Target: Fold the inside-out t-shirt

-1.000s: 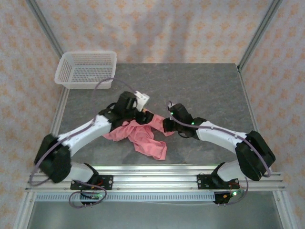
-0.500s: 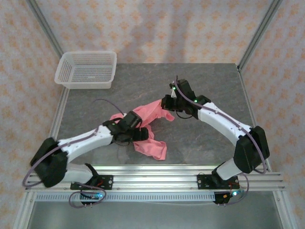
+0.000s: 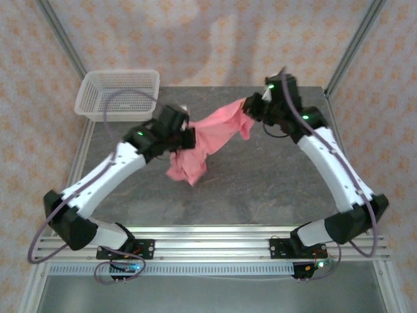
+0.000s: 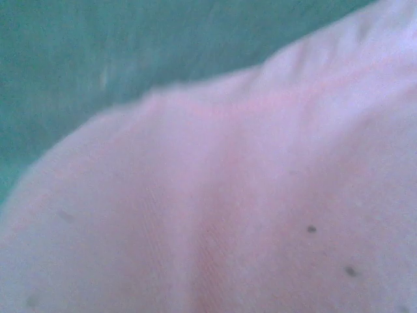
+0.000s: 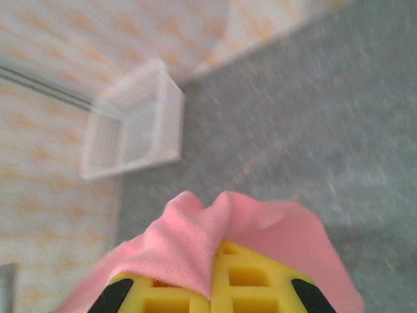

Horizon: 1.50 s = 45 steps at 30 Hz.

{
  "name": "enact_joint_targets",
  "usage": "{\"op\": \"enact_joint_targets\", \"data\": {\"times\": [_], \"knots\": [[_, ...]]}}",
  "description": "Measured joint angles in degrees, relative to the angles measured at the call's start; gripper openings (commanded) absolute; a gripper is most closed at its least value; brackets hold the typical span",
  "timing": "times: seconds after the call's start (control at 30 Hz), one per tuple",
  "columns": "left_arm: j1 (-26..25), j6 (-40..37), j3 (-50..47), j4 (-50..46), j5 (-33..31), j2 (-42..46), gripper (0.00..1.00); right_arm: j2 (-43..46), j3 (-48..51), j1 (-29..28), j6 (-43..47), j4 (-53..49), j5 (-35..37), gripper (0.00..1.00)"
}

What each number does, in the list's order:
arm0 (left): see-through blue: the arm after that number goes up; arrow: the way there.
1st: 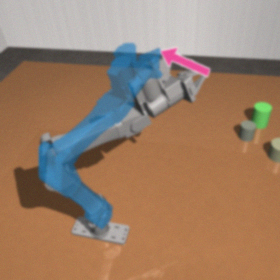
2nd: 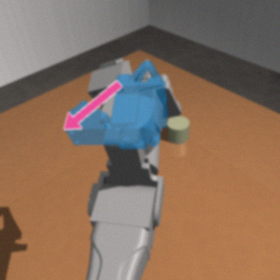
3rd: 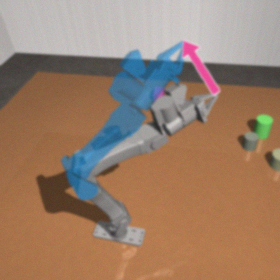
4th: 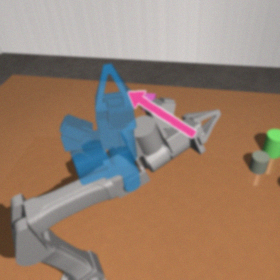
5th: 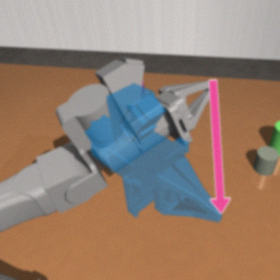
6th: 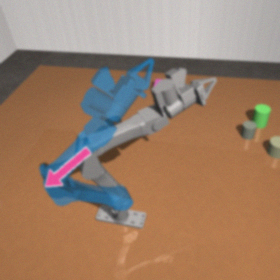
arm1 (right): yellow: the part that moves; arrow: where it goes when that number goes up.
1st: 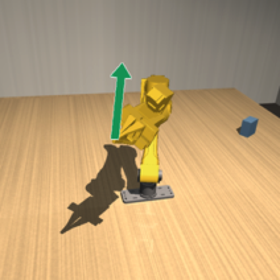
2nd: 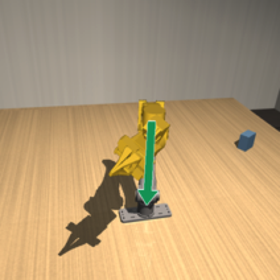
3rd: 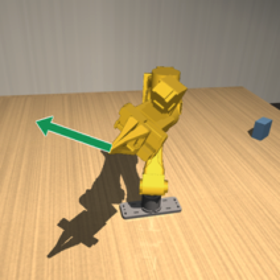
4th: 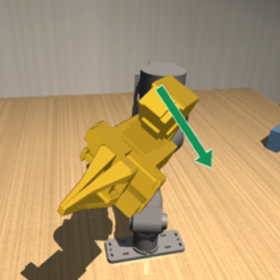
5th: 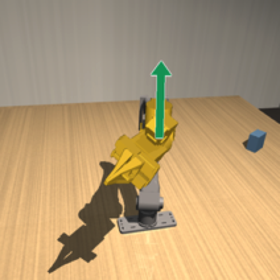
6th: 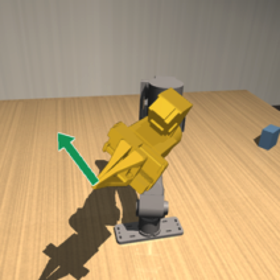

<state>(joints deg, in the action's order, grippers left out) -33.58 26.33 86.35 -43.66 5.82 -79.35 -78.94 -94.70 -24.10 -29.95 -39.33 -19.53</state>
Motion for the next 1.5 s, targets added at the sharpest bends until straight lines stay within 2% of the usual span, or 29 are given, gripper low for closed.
{"op": "enact_joint_targets", "data": {"times": [0.07, 0.17, 0.33, 0.4, 0.53, 0.6, 0.77, 0.87, 0.97, 1.07, 1.17, 1.27, 1.33, 1.43, 1.5], "knots": [[0.4, -6.4, 8.5, -2.8, -0.8, 0.7, 0.0, 4.1, -4.2, 0.3, 1.0, 0.1, 0.2, 0.0], [0.4, -13.4, 15.9, -7.0, -0.3, 0.5, 0.0, 9.3, -9.5, 0.2, 2.8, 0.9, 0.3, 0.0], [0.3, -18.4, 19.1, -11.6, 2.3, -1.9, 0.0, 12.3, -17.4, 0.2, 4.1, 1.2, 1.8, 0.0], [0.4, -18.9, 18.8, -13.0, 2.6, -2.9, 0.05, 12.3, -19.4, 0.2, 4.1, 0.9, 4.0, 0.0], [2.1, -18.7, 16.1, -13.9, 2.2, -3.5, 0.16, 11.6, -20.5, 0.1, 4.0, -2.3, 11.0, 0.0], [4.0, -18.4, 13.6, -13.8, 1.6, -3.5, 0.17, 10.7, -20.5, 0.1, 4.1, -4.5, 14.6, 0.0], [7.5, -16.3, 4.8, -11.0, 0.8, -7.5, 0.29, 4.3, -20.1, 1.0, 1.2, -13.3, 19.5, 0.0], [9.1, -14.4, -3.1, -6.4, 0.6, -11.7, 0.4, -0.3, -15.6, 4.6, -2.8, -16.0, 18.8, 0.0], [12.8, -12.3, -9.6, -4.8, -0.1, -13.8, 0.43, -4.7, -8.0, 9.3, -6.6, -16.7, 16.4, 0.0], [17.6, -10.7, -12.2, -4.9, -2.0, -12.6, 0.45, -8.3, -2.2, 13.2, -9.7, -17.3, 13.9, 0.0], [19.9, -8.5, -13.6, -4.8, -2.1, -8.2, 0.48, -10.8, -1.3, 15.0, -11.6, -18.1, 11.3, 0.0], [17.6, -3.4, -18.6, -2.5, 2.4, -1.5, 0.54, -11.9, -1.6, 15.1, -13.2, -18.1, 8.6, 0.0], [13.2, 1.1, -22.7, -0.4, 4.9, 1.1, 0.55, -12.6, -2.2, 15.1, -14.0, -18.1, 7.3, 0.0], [5.9, 7.1, -26.3, 2.5, 7.1, -1.6, 0.55, -13.8, -4.0, 15.1, -14.7, -18.1, 5.7, 0.0], [3.7, 10.8, -27.6, 5.5, 8.4, -5.7, 0.55, -14.3, -5.1, 15.1, -14.9, -18.1, 4.8, 0.0]]}}
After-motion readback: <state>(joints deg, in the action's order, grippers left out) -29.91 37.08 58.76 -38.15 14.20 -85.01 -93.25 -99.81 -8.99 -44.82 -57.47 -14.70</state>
